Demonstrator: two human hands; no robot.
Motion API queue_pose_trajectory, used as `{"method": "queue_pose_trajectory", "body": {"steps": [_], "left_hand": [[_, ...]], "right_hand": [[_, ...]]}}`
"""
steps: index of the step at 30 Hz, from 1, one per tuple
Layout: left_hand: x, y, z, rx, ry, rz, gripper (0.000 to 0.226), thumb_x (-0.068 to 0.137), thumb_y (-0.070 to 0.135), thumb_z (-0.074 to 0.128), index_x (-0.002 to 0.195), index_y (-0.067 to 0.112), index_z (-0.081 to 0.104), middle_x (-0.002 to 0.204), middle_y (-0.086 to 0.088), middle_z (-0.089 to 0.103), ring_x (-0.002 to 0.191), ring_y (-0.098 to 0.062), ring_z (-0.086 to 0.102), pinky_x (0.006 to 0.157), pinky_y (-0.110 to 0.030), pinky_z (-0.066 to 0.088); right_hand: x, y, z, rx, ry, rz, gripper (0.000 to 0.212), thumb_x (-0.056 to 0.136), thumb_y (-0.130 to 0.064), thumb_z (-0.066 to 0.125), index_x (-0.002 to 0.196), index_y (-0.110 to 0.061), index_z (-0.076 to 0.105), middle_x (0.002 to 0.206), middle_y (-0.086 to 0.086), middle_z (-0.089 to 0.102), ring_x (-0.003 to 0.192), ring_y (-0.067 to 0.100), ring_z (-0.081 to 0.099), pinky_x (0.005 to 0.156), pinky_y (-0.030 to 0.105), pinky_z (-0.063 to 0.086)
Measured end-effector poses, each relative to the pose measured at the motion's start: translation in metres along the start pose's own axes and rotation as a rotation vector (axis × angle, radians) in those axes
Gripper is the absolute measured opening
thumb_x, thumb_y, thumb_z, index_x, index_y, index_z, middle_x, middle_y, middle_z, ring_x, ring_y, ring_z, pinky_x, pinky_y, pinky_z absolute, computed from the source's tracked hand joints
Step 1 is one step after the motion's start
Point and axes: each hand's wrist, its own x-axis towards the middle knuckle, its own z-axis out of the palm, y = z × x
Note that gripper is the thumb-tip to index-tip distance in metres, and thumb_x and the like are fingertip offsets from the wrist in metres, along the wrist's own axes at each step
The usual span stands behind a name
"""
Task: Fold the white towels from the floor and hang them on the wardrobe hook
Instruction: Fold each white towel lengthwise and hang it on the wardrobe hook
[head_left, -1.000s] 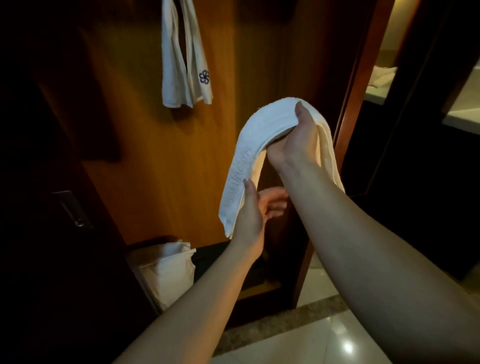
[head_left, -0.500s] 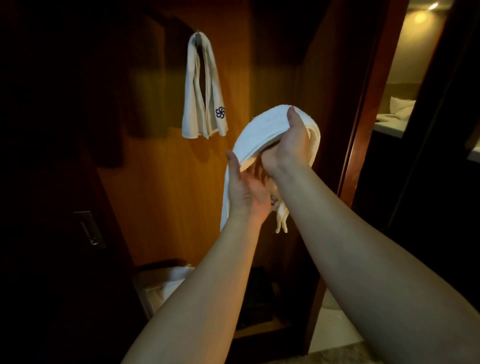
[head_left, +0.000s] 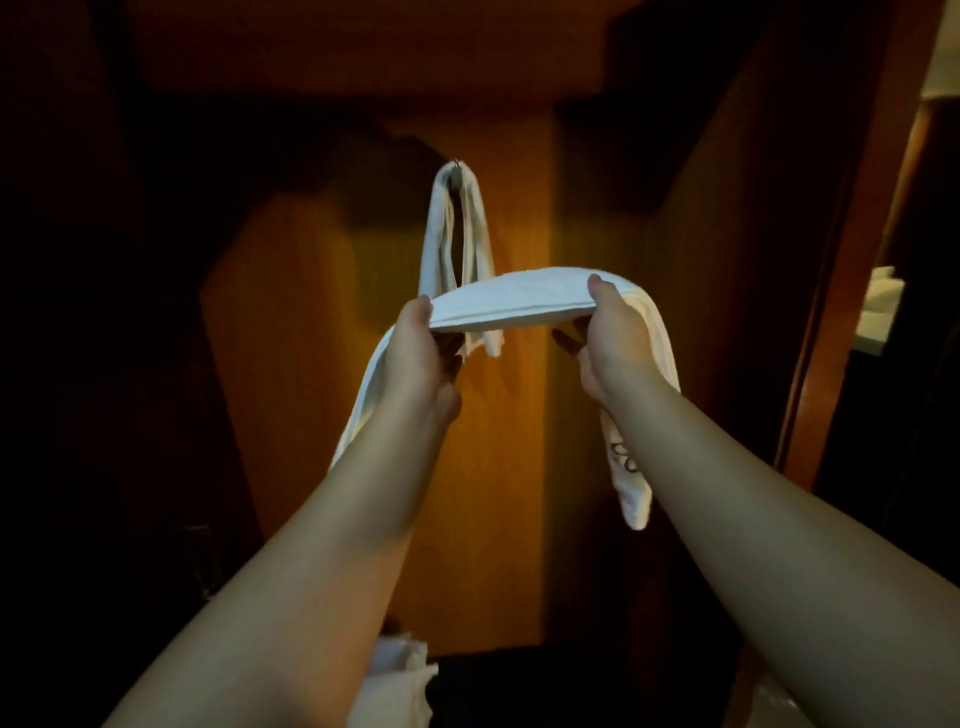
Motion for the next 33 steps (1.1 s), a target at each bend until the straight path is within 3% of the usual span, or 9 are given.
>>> {"method": "queue_pose_trajectory", "body": {"steps": [4,8,11,15,19,23,25,28,33], "left_hand": [[0.05,0.035,0.004,0.111,-0.1,0.115,0.036,0.101,0.045,0.051,0.11,0.015,0.068,0.088,-0.001,0.077,0.09,-0.017,0.072,0.072,-0.03,0.05],[0.107,0.068,0.016,0.206,-0.176,0.236,0.045,0.101,0.049,0.048,0.119,0.013,0.067,0.102,-0.005,0.075,0.11,-0.021,0.068,0.097,-0.033,0.048],[0.144,0.096,0.03,0.185,-0.314,0.226,0.053,0.102,0.054,0.042,0.113,0.01,0.069,0.094,-0.009,0.078,0.084,-0.015,0.076,0.059,-0.018,0.056],[0.184,0.121,0.051,0.189,-0.355,0.307,0.063,0.104,0.057,0.034,0.128,0.008,0.063,0.113,-0.014,0.074,0.105,-0.022,0.071,0.084,-0.031,0.053],[0.208,0.14,0.068,0.135,-0.415,0.285,0.057,0.103,0.057,0.037,0.11,0.009,0.065,0.085,-0.008,0.078,0.074,-0.015,0.076,0.049,-0.021,0.056],[0.23,0.144,0.077,0.135,-0.332,0.292,0.052,0.103,0.058,0.037,0.103,0.012,0.063,0.072,-0.003,0.077,0.062,-0.011,0.074,0.04,-0.017,0.051],[0.239,0.138,0.08,0.142,-0.274,0.25,0.057,0.103,0.058,0.037,0.112,0.008,0.063,0.081,-0.008,0.078,0.071,-0.017,0.076,0.048,-0.02,0.053],[0.254,0.118,0.081,0.16,-0.168,0.226,0.059,0.104,0.053,0.037,0.136,0.007,0.055,0.115,-0.014,0.068,0.1,-0.023,0.065,0.082,-0.033,0.048],[0.255,0.09,0.076,0.106,-0.05,0.158,0.04,0.098,0.035,0.051,0.126,0.009,0.062,0.118,-0.015,0.071,0.105,-0.028,0.069,0.095,-0.042,0.055]], "right_hand": [[0.041,-0.012,0.038,-0.002,-0.028,-0.072,0.015,0.099,-0.036,0.059,0.109,-0.025,0.056,0.109,0.001,0.069,0.108,0.018,0.065,0.096,0.037,0.054],[0.086,-0.028,0.08,0.02,-0.073,-0.154,0.015,0.098,-0.035,0.062,0.107,-0.024,0.06,0.108,0.003,0.071,0.107,0.018,0.067,0.103,0.042,0.052],[0.12,-0.046,0.111,-0.003,-0.079,-0.201,0.039,0.094,-0.04,0.065,0.125,-0.018,0.06,0.117,0.005,0.069,0.112,0.021,0.065,0.109,0.047,0.047],[0.157,-0.067,0.143,-0.08,-0.091,-0.263,0.049,0.092,-0.047,0.064,0.132,-0.02,0.057,0.121,0.003,0.068,0.113,0.023,0.064,0.108,0.048,0.047],[0.188,-0.085,0.169,-0.121,-0.112,-0.281,0.047,0.093,-0.047,0.062,0.133,-0.021,0.056,0.118,0.002,0.067,0.112,0.023,0.062,0.108,0.049,0.045],[0.214,-0.089,0.182,-0.115,-0.145,-0.225,0.051,0.093,-0.045,0.062,0.136,-0.019,0.051,0.126,0.006,0.062,0.122,0.027,0.055,0.109,0.048,0.041],[0.224,-0.081,0.182,-0.114,-0.162,-0.164,0.048,0.096,-0.042,0.059,0.136,-0.018,0.05,0.128,0.009,0.058,0.124,0.028,0.052,0.11,0.048,0.04],[0.235,-0.059,0.175,-0.097,-0.165,-0.059,0.033,0.098,-0.037,0.055,0.123,-0.016,0.053,0.118,0.011,0.059,0.112,0.026,0.053,0.108,0.048,0.039],[0.234,-0.027,0.16,-0.04,-0.137,0.034,0.049,0.099,-0.04,0.053,0.139,-0.012,0.049,0.126,0.012,0.059,0.124,0.028,0.052,0.11,0.046,0.038]]}}
